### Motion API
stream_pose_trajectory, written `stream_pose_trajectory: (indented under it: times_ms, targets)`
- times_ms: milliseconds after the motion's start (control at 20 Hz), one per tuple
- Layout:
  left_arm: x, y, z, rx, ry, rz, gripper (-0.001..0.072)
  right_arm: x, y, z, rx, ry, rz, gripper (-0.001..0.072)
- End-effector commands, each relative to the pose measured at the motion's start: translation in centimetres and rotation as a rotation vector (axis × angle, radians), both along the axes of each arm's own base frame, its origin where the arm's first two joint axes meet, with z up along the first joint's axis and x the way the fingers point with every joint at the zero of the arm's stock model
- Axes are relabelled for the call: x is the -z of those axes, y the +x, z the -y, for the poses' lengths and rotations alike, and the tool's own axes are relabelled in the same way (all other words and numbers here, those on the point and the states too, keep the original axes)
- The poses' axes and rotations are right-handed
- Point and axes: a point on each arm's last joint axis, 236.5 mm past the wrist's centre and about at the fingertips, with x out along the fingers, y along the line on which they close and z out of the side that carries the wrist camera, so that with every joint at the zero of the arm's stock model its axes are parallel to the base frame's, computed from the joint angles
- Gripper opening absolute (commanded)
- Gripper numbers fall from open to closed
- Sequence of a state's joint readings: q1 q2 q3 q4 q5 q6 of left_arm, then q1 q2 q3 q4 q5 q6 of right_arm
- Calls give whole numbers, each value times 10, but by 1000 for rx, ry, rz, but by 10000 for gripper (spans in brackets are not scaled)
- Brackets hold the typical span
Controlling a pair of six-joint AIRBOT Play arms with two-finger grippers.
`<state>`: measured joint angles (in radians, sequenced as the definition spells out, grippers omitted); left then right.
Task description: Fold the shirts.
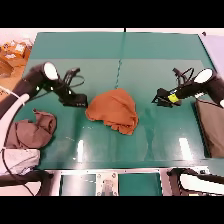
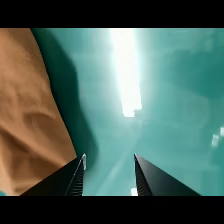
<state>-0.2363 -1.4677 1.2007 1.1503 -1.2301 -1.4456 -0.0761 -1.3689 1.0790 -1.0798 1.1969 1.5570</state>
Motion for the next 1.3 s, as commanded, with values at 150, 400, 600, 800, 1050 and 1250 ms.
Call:
stream_pose_trajectory:
  times_ms: [150, 400, 600, 800, 1050, 1250]
  targets:
    - [62, 18, 19, -249, -220, 59, 593, 42, -11, -67, -95, 170, -54, 435]
    - [52, 29, 35, -183, -293, 119, 30, 51, -54, -94, -222, 188, -154, 429]
    - [37, 40, 28, -127, -266, 147, 28, 41, -68, -82, -232, 213, -211, 429]
    - [27, 46, 17, -114, -263, 149, 28, 27, -81, -77, -243, 237, -231, 430]
    - [29, 43, 16, -101, -253, 143, 28, 47, -116, -121, -267, 279, -223, 431]
    - [28, 38, 18, -91, -259, 124, 28, 77, -104, -171, -231, 242, -111, 432]
